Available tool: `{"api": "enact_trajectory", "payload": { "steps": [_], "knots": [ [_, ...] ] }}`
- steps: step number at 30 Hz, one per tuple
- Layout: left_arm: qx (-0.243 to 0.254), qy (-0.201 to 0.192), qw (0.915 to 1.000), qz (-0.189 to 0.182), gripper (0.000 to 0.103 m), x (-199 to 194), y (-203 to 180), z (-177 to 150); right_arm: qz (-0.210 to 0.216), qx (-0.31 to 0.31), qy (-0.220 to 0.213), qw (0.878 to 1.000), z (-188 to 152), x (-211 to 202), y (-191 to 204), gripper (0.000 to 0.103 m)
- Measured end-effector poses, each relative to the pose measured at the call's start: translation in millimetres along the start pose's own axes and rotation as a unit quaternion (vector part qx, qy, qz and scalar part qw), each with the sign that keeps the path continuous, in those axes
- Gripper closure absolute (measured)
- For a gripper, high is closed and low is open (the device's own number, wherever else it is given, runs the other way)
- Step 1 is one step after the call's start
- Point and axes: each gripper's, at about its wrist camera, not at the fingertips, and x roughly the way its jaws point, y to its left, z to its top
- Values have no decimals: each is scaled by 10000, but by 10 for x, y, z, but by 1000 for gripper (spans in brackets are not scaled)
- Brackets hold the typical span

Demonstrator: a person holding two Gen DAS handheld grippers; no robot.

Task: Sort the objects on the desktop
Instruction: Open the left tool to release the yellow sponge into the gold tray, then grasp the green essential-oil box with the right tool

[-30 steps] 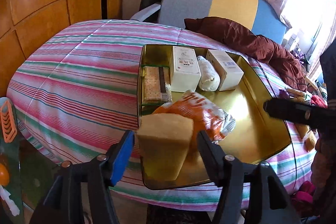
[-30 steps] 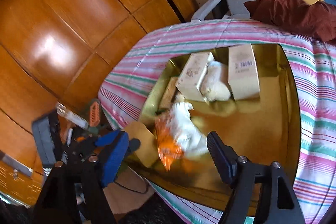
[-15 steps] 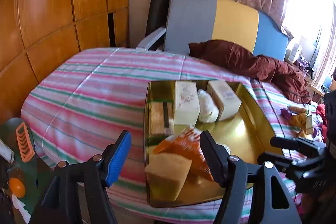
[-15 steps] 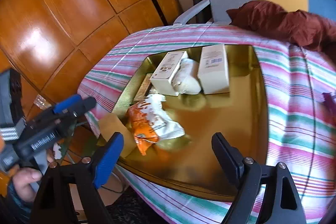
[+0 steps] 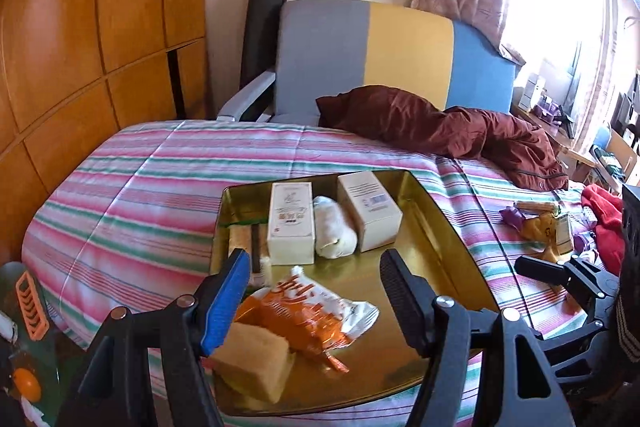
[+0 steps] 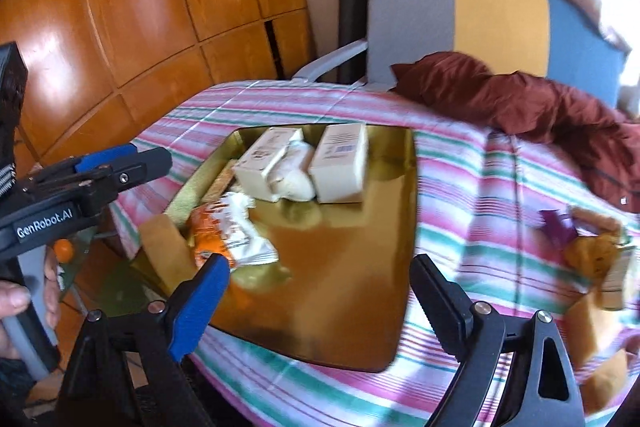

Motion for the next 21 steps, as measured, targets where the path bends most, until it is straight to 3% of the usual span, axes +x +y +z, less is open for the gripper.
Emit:
{"api": "enact_trajectory", "payload": {
  "steps": [14,21],
  "knots": [
    [536,14,9964,-654,36,65,-518,39,-654,610,-29,9960,-110,-306,-642,12],
    [801,92,9880,-1320,35,69,-806,-17,-986,1025,102,9898,-231,-497,-1042,12]
  ]
}}
